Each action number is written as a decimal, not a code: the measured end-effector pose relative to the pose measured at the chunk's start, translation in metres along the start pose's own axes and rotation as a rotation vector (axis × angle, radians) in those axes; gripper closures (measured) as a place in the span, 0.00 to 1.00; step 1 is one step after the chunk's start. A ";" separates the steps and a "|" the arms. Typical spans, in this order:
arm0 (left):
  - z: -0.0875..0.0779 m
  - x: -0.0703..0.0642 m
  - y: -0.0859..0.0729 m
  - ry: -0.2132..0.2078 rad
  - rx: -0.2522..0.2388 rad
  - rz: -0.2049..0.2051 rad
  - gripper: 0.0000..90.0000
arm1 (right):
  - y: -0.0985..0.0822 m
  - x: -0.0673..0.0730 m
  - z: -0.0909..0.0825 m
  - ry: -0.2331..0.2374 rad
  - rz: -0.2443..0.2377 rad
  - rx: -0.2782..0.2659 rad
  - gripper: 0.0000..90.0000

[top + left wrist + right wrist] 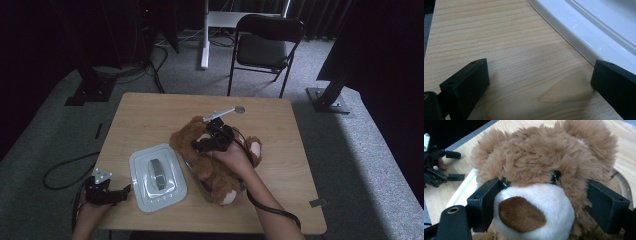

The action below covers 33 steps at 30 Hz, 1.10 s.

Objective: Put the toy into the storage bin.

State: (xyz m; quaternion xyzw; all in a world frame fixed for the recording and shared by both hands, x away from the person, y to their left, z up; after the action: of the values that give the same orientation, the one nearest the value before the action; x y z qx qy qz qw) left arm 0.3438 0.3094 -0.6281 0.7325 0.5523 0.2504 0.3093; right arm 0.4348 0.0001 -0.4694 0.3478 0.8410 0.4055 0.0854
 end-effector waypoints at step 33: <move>0.000 0.000 0.000 0.000 -0.001 -0.002 0.03 | -0.042 0.004 0.054 -0.050 0.005 0.245 0.27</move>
State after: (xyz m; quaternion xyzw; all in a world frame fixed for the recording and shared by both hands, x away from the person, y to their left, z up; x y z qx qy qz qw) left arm 0.3438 0.3093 -0.6281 0.7318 0.5529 0.2504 0.3099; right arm 0.4327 0.0185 -0.5354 0.3679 0.8809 0.2911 0.0623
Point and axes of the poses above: each handheld gripper's, and its own axes: z roughly forward along the jaws, y roughly out of its top, x roughly to its left, the point moved 10 cm from there along z, roughly forward along the jaws, and after that the axes turned 2 degrees about -x, right-handed, at the moved point
